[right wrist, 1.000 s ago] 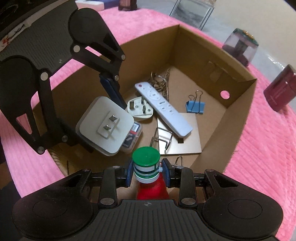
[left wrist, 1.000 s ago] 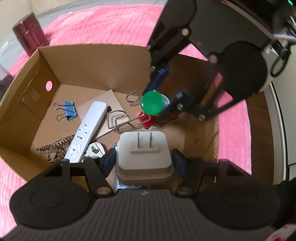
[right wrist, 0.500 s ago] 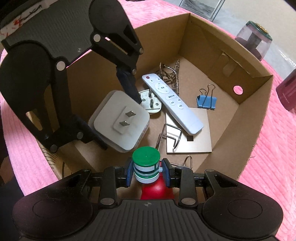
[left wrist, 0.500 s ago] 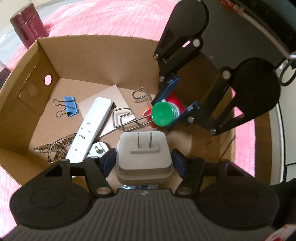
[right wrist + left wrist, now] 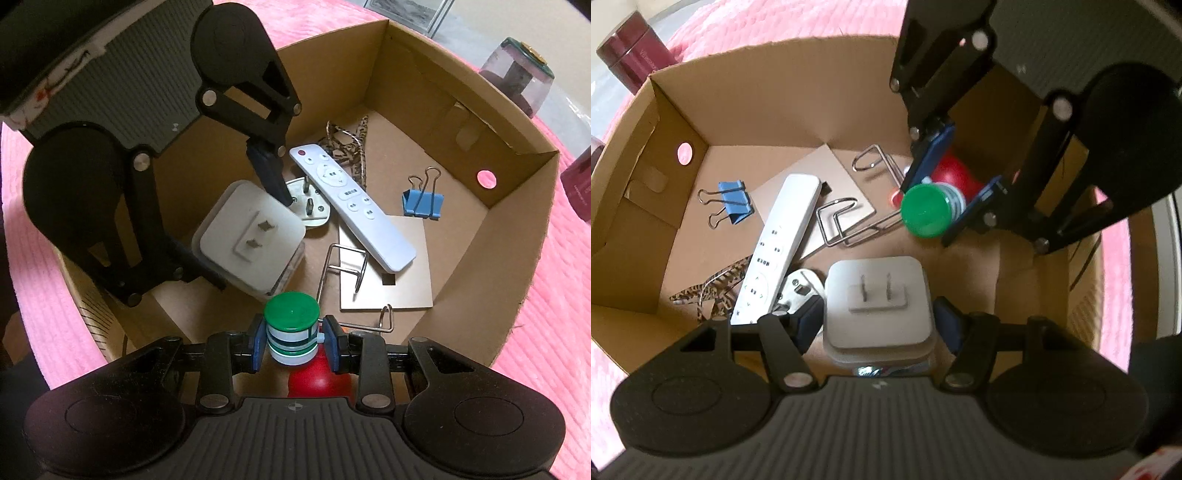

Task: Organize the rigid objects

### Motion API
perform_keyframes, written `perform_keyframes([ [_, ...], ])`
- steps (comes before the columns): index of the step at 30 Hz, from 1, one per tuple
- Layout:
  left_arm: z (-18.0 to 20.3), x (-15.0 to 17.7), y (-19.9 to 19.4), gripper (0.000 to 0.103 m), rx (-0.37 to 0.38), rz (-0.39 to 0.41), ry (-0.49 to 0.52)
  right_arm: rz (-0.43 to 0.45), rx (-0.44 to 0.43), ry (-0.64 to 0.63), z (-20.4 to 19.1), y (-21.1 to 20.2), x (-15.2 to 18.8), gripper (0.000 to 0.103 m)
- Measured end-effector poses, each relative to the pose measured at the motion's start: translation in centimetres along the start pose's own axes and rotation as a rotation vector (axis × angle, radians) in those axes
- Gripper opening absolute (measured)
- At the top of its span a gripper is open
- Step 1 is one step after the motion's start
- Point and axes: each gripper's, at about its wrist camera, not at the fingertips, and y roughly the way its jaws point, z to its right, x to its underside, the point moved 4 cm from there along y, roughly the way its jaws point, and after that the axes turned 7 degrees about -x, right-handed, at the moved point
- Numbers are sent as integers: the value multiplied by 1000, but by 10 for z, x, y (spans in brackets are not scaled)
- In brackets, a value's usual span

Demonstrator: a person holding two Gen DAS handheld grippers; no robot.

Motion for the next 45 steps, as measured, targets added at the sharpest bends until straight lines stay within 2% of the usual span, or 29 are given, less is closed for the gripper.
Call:
perform_keyframes([
  [11,-2,2,-5,58,0,29,-21,-13,-4,10,2,5,-1,29],
  [20,-2,2,-20,59,-40,91,-23,-42,-8,44,4,16,-4,29],
  [33,0,5,-25,59,-49,120,-31,-66,0,50,1,29,-11,29],
  [40,3,10,-42,61,-80,177,-56,11,38,66,-6,2,-10,29],
  [45,8,16,-70,71,-138,247,-101,153,113,102,-17,-38,-6,29],
])
